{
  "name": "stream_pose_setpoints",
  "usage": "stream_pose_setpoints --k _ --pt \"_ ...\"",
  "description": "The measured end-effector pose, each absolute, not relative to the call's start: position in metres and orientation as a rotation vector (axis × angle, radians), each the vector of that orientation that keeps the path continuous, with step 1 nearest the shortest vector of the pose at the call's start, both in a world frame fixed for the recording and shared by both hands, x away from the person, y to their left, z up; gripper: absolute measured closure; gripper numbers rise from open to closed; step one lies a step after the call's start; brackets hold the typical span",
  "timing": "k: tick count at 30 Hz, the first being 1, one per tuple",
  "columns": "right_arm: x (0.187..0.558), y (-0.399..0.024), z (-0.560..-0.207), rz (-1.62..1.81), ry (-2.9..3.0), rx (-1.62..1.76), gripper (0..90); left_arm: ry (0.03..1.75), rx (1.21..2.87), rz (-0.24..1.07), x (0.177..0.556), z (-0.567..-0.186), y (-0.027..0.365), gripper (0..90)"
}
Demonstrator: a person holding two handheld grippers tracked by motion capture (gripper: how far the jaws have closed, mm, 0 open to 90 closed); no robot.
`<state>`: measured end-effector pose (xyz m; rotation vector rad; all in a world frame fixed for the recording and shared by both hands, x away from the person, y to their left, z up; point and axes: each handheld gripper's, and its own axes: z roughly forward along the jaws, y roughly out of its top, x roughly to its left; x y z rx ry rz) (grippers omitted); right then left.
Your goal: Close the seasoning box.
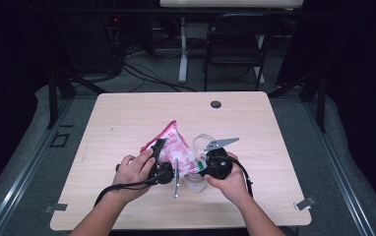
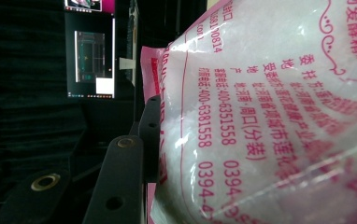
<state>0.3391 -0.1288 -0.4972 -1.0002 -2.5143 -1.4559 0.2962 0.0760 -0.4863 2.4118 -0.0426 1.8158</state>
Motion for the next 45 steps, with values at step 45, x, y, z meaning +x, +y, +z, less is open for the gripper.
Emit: stream_pose_setpoints --k 45 --pt "0.3380 -0.1278 -0.4965 -1.467 -2.517 -0.999 90.0 -0.120 2.363 1.898 0.2903 -0.4822 0.0725 65.4"
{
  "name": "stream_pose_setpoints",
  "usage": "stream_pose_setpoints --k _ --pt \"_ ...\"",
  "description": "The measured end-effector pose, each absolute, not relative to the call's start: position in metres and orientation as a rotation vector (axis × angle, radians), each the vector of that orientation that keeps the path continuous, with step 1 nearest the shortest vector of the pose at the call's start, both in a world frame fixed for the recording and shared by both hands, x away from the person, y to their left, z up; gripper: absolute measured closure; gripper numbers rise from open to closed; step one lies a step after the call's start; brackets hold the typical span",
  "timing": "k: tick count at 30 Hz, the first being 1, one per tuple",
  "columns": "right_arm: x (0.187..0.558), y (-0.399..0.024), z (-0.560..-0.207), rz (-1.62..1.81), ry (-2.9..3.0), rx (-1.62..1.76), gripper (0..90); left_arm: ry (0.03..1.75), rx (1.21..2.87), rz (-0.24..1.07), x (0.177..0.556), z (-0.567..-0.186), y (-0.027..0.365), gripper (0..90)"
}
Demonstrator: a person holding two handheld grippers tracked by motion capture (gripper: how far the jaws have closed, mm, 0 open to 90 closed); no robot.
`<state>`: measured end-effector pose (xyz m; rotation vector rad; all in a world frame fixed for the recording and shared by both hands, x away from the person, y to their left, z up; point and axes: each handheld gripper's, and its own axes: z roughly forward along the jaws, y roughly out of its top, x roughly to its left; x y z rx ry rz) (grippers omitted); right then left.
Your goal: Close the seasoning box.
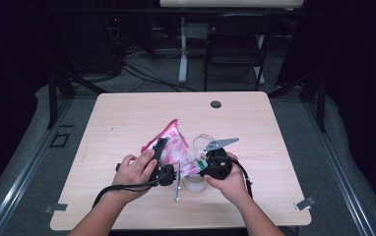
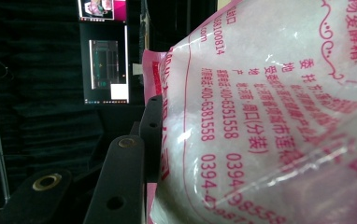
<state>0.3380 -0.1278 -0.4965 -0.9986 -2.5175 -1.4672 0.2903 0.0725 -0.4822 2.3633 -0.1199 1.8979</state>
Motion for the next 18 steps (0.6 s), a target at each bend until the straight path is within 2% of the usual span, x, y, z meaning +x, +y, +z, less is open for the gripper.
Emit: stream_pose_setpoints --k 18 --pt "0.3378 -0.1282 -0.4958 -1.480 -2.517 -1.005 90.0 -0.116 2.382 1.885 0.2915 -0.4803 0.0722 65.9"
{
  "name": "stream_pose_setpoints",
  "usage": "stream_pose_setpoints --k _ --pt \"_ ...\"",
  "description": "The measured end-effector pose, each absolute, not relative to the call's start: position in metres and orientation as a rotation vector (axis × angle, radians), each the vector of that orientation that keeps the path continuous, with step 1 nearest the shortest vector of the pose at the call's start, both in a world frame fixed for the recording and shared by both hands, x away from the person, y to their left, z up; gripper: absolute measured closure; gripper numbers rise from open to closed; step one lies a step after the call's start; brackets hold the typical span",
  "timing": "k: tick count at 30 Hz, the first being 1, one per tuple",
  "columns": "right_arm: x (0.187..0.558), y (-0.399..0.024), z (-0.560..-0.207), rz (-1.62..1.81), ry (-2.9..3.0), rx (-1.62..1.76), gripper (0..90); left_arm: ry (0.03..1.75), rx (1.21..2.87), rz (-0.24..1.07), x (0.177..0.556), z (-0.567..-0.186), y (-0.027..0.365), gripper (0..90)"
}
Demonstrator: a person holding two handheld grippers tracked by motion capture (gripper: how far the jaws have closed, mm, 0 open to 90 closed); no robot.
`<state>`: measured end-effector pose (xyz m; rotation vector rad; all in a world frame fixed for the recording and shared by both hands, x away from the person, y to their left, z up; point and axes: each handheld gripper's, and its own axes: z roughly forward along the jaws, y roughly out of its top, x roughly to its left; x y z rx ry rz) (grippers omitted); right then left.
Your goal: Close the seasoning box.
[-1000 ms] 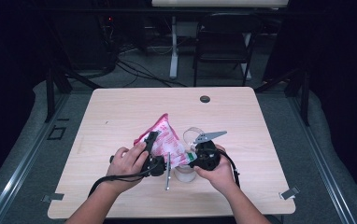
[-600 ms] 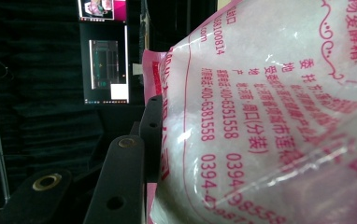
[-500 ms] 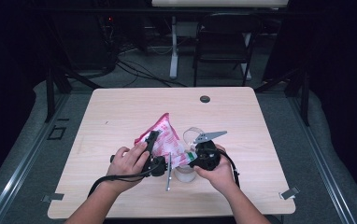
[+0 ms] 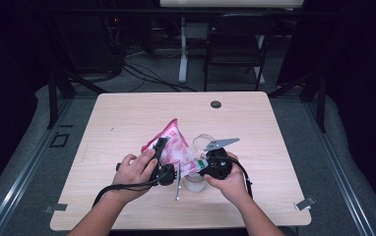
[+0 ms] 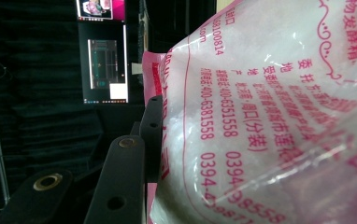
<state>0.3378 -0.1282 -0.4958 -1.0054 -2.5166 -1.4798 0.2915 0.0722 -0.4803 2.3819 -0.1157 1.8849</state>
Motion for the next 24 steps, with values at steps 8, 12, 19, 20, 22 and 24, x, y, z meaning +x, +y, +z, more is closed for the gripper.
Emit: stream_pose_setpoints --k 8,12,19,20,22,24 --pt "0.3364 -0.1293 -0.4920 -1.492 -2.526 -0.997 90.0 -0.097 2.409 1.875 0.2921 -0.4784 0.0734 66.7" --pt "0.3356 -0.1291 -0.4907 -1.483 -2.542 -0.992 90.0 -0.095 2.412 1.867 0.2926 -0.4793 0.0738 67.0" --pt "0.3362 -0.1303 -0.4895 -1.455 -2.567 -0.986 88.0 -0.105 2.422 1.869 0.2936 -0.4801 0.0743 67.3" --pt "0.3362 -0.1305 -0.4895 -1.456 -2.563 -0.988 87.6 -0.106 2.422 1.872 0.2937 -0.4800 0.0746 67.3" --pt "0.3363 -0.1310 -0.4895 -1.461 -2.556 -0.993 86.5 -0.097 2.419 1.869 0.2937 -0.4803 0.0751 67.3" --pt "0.3367 -0.1321 -0.4889 -1.456 -2.559 -0.982 84.8 -0.096 2.420 1.872 0.2937 -0.4801 0.0754 67.3"
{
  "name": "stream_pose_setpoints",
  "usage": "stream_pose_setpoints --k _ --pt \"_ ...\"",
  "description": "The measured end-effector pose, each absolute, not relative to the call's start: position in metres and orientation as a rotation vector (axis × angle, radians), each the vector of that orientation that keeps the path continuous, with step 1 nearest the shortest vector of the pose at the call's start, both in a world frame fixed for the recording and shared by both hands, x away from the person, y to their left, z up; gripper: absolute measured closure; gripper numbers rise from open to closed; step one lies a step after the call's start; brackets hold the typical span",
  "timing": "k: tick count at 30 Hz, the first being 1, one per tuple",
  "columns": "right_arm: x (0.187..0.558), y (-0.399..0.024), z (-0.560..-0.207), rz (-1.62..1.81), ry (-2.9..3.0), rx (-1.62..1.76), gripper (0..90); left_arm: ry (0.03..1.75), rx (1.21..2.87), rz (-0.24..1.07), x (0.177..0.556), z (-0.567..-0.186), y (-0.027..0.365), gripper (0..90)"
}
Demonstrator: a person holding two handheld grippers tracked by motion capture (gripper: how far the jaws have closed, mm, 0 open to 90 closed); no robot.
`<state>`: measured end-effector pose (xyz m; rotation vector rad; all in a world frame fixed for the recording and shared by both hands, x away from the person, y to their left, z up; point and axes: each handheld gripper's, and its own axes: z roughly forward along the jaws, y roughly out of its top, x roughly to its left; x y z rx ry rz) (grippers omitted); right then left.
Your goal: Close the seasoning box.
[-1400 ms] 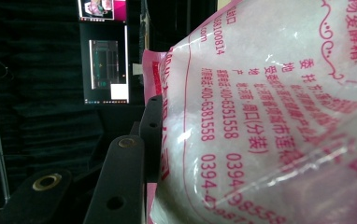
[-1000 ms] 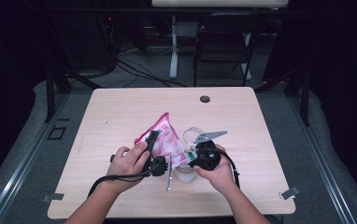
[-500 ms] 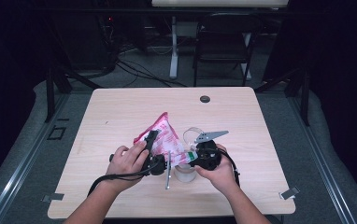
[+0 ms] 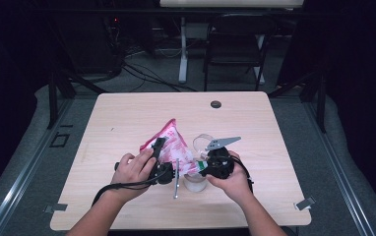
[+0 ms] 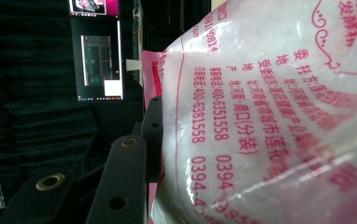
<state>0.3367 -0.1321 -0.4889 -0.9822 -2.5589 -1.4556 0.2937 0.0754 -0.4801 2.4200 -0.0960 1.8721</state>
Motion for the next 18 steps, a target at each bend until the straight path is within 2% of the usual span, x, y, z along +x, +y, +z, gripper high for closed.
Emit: stream_pose_setpoints --k 6,11,18 --pt "0.3374 -0.1337 -0.4888 -1.447 -2.556 -0.972 82.7 -0.109 2.415 1.876 0.2949 -0.4793 0.0770 67.4" --pt "0.3375 -0.1347 -0.4888 -1.442 -2.558 -0.962 89.7 -0.105 2.426 1.879 0.2940 -0.4779 0.0768 67.4" --pt "0.3373 -0.1331 -0.4902 -1.419 -2.571 -0.945 90.0 -0.109 2.415 1.891 0.2939 -0.4764 0.0773 67.4"
